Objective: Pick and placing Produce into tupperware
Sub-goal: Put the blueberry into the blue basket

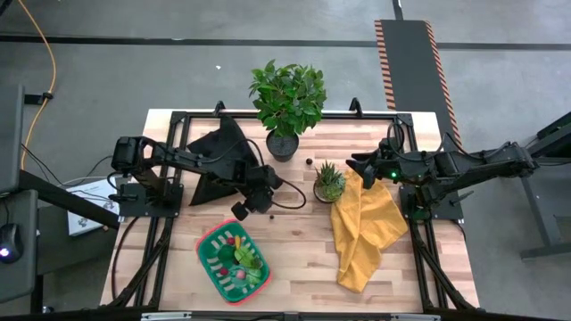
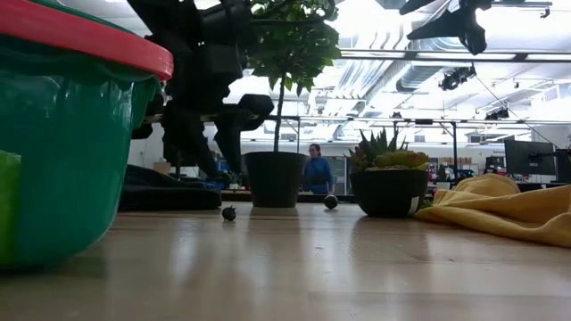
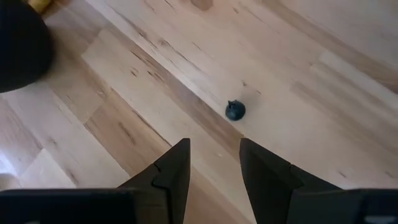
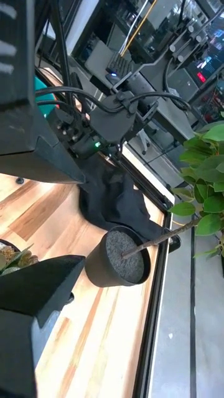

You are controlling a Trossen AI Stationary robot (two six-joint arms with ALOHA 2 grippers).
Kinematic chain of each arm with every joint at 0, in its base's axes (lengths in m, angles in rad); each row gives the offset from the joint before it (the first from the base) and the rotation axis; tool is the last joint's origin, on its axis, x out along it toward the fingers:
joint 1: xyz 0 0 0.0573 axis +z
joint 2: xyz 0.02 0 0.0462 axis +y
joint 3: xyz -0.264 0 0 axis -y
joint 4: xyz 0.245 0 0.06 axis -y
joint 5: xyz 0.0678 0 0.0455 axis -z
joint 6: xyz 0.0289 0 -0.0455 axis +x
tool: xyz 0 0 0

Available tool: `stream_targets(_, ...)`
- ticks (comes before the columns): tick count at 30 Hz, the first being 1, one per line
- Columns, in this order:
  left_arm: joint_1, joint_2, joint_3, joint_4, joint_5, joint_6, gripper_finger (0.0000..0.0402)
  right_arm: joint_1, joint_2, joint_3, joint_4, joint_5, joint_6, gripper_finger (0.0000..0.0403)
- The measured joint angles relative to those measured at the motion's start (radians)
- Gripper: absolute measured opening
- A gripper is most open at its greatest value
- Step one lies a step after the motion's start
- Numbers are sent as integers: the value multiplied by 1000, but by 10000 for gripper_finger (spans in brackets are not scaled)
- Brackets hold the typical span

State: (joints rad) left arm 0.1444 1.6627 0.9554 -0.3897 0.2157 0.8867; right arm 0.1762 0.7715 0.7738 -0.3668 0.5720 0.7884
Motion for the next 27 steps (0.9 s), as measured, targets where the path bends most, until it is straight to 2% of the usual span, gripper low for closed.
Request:
stream_targets(10, 44, 0, 0, -12, -46, 106, 126, 0, 1, 0, -13, 1, 28, 191)
stream_targets(17, 67, 0, 0, -11, -48, -32, 126, 0, 1, 0, -13, 1, 41, 191)
stream_targets(22, 65, 0, 0, -10, -43, -48, 126, 0, 1, 0, -13, 1, 41, 191)
stream_targets(27, 65, 0, 0, -23, -47, 96, 126, 0, 1, 0, -18, 1, 41, 191)
